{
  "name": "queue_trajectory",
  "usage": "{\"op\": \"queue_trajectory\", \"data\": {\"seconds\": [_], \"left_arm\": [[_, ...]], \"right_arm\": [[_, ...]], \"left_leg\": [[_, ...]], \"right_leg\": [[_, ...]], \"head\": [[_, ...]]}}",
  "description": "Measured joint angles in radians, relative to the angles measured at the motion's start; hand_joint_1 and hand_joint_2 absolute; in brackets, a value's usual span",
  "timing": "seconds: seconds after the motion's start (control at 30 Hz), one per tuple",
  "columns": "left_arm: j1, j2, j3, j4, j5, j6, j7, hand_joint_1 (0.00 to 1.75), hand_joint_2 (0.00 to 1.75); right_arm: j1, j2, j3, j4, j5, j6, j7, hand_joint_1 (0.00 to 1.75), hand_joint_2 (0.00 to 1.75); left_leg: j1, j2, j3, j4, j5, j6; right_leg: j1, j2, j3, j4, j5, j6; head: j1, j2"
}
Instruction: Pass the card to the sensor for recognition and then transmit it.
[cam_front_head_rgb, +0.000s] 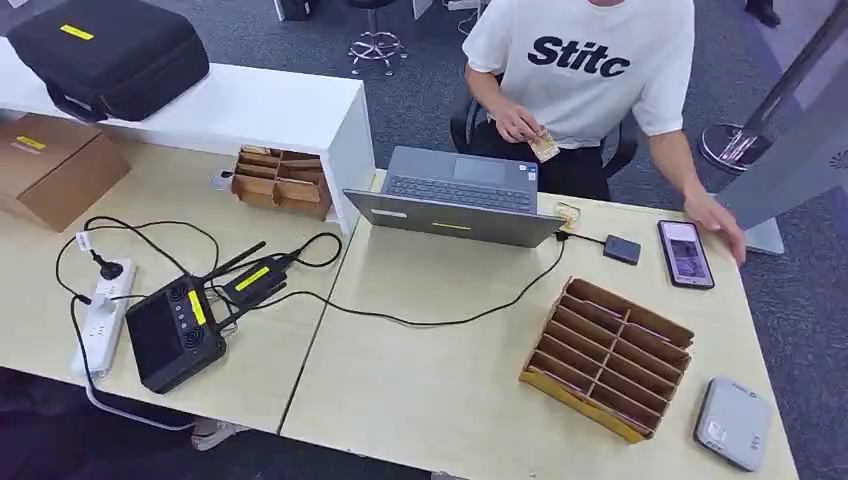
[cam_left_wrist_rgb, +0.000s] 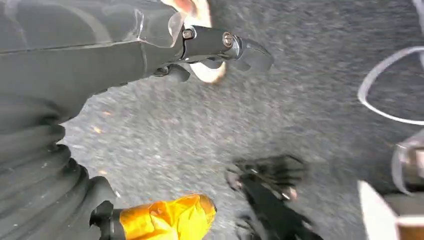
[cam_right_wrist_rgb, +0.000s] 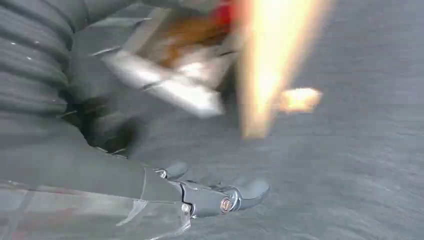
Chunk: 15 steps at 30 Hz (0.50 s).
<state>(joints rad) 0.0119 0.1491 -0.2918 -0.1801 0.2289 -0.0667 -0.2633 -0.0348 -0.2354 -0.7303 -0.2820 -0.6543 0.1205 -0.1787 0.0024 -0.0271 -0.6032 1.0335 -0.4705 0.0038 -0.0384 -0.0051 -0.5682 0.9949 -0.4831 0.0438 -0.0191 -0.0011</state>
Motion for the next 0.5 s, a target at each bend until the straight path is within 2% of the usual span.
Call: {"op": "queue_trajectory", "data": {"seconds": [0.07, 0.17, 0.37, 0.47, 0.5], "left_arm": [[-0.004, -0.009, 0.002, 0.0, 0.005, 0.005, -0.02, 0.0, 1.75], [-0.02, -0.016, 0.005, 0.0, 0.001, 0.01, -0.019, 0.0, 1.75], [-0.073, -0.027, 0.005, -0.005, -0.017, 0.009, 0.055, 0.0, 1.75], [-0.093, -0.028, 0.005, -0.011, -0.02, -0.006, 0.075, 0.0, 1.75], [-0.096, -0.028, 0.005, -0.012, -0.02, -0.007, 0.077, 0.0, 1.75]], "right_arm": [[-0.034, 0.002, -0.069, -0.064, -0.031, -0.027, -0.061, 0.0, 1.75], [-0.086, 0.002, -0.137, -0.166, -0.06, -0.078, -0.075, 0.0, 1.75], [-0.169, -0.013, -0.206, -0.295, -0.114, -0.19, -0.021, 0.0, 1.75], [-0.17, -0.03, -0.227, -0.31, -0.145, -0.199, 0.003, 0.0, 1.75], [-0.167, -0.034, -0.236, -0.313, -0.153, -0.193, -0.008, 0.0, 1.75]], "left_leg": [[0.0, 0.005, 0.001, 0.0, 0.0, 0.0], [-0.001, 0.006, 0.003, 0.0, 0.0, 0.0], [-0.001, 0.005, 0.004, 0.001, 0.001, -0.001], [0.0, 0.005, 0.004, 0.001, 0.001, -0.001], [0.0, 0.005, 0.004, 0.0, 0.001, -0.001]], "right_leg": [[0.0, 0.004, -0.001, 0.0, 0.002, 0.0], [0.0, 0.005, 0.0, -0.001, 0.003, 0.001], [0.0, 0.005, 0.001, -0.001, 0.004, 0.0], [0.0, 0.005, 0.001, 0.0, 0.004, -0.001], [0.0, 0.005, 0.001, 0.0, 0.004, -0.001]], "head": [[0.0, 0.0], [0.001, 0.0], [0.001, 0.0], [0.001, 0.0], [0.001, 0.0]]}}
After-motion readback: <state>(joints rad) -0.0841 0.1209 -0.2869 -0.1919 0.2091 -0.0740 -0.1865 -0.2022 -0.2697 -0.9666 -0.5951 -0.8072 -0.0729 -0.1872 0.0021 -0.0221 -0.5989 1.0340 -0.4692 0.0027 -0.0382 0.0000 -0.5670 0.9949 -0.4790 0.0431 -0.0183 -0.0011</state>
